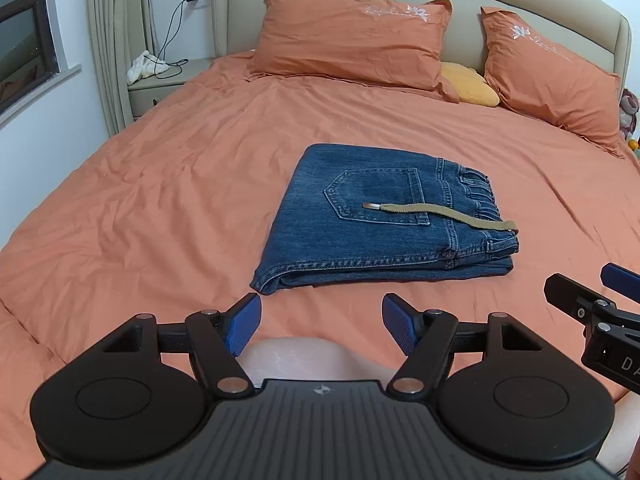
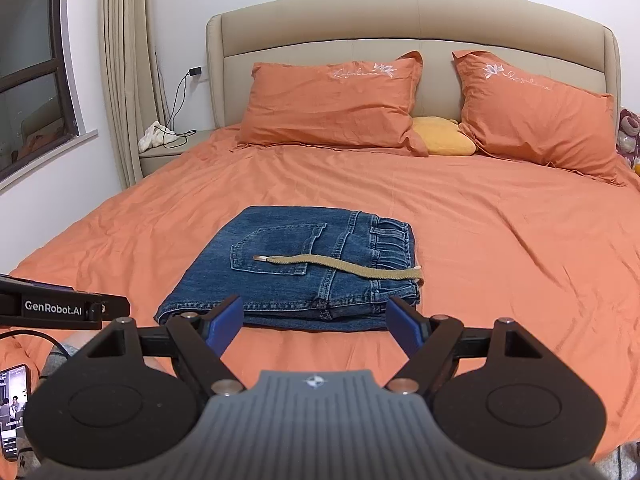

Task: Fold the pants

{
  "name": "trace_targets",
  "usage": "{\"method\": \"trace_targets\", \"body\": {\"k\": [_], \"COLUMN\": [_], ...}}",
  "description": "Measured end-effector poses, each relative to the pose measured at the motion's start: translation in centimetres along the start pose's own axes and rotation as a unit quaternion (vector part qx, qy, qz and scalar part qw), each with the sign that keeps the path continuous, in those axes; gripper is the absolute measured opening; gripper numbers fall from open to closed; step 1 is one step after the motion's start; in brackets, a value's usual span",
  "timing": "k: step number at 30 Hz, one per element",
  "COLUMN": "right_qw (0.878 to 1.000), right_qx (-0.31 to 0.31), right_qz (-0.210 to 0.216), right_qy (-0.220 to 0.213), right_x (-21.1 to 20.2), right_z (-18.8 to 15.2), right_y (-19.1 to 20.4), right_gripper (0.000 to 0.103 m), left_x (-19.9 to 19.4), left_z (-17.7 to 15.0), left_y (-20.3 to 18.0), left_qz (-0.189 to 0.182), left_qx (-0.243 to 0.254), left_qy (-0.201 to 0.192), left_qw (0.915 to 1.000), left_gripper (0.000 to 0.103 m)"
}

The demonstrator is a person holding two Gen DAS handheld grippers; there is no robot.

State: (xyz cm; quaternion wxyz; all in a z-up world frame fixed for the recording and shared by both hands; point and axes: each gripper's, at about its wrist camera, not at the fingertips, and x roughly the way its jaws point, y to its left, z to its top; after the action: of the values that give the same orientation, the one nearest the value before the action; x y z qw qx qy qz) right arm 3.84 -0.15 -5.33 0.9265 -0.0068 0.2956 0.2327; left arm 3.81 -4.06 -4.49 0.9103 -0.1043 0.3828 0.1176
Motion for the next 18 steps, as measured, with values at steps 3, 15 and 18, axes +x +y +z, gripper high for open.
{"method": "trace_targets", "body": {"k": [3, 15, 18], "right_qw": [1.000, 1.000, 1.000], "right_qx": [0.004, 0.009, 0.011], "right_qz": [0.000, -0.002, -0.003], "right_qy": [0.002, -0.003, -0.003], "right_x": [-0.13, -0.59, -0.71], "right_z": [-0.15, -0.32, -0.30], "right_y": [-0.21, -0.63, -0.72], "right_gripper": [0.075, 0.075, 0.075], "left_x": [-0.11, -0.38, -0.44], "left_z": [-0.01, -0.09, -0.11], "left_y": [-0.17, -0.83, -0.90], "left_qz": [-0.004, -0.004, -0.005], "left_qx": [0.001, 0.007, 0.008], "left_qy": [0.001, -0.001, -0.002], "left_qw": [1.0000, 1.0000, 1.0000], "left_gripper": [0.081, 0.081, 0.081]}}
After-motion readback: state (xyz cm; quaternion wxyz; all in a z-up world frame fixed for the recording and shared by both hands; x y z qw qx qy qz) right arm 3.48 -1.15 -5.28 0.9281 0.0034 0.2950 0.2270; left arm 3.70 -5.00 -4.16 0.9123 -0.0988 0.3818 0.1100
